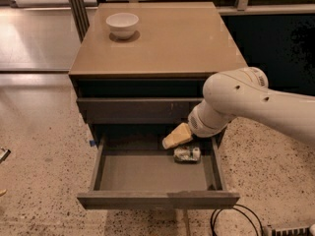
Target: Pick 7up can from middle drawer and place on counter
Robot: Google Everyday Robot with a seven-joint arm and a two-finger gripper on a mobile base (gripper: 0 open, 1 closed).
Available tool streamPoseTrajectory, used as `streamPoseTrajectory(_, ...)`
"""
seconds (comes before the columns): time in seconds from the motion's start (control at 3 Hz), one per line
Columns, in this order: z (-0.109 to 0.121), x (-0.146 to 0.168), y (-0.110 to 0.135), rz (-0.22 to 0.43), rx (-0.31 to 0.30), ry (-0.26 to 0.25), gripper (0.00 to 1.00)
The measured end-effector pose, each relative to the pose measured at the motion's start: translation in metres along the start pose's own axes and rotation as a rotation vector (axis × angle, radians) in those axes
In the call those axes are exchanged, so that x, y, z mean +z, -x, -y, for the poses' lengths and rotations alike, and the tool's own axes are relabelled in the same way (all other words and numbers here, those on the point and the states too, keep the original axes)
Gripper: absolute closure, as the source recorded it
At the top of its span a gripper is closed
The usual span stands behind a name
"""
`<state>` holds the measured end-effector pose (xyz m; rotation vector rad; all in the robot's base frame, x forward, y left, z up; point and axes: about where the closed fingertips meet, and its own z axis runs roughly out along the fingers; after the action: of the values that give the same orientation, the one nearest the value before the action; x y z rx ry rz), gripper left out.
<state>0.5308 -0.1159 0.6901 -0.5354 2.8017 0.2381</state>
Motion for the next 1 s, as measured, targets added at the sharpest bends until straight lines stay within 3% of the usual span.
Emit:
streamPoseTrajectory(0.33,0.010,0.054,0.005,-0.038,0.056,-0.036,0.00)
streamPoseTrajectory(1.0,0.034,0.176,0.010,-0.129,0.215,-0.040,0.00)
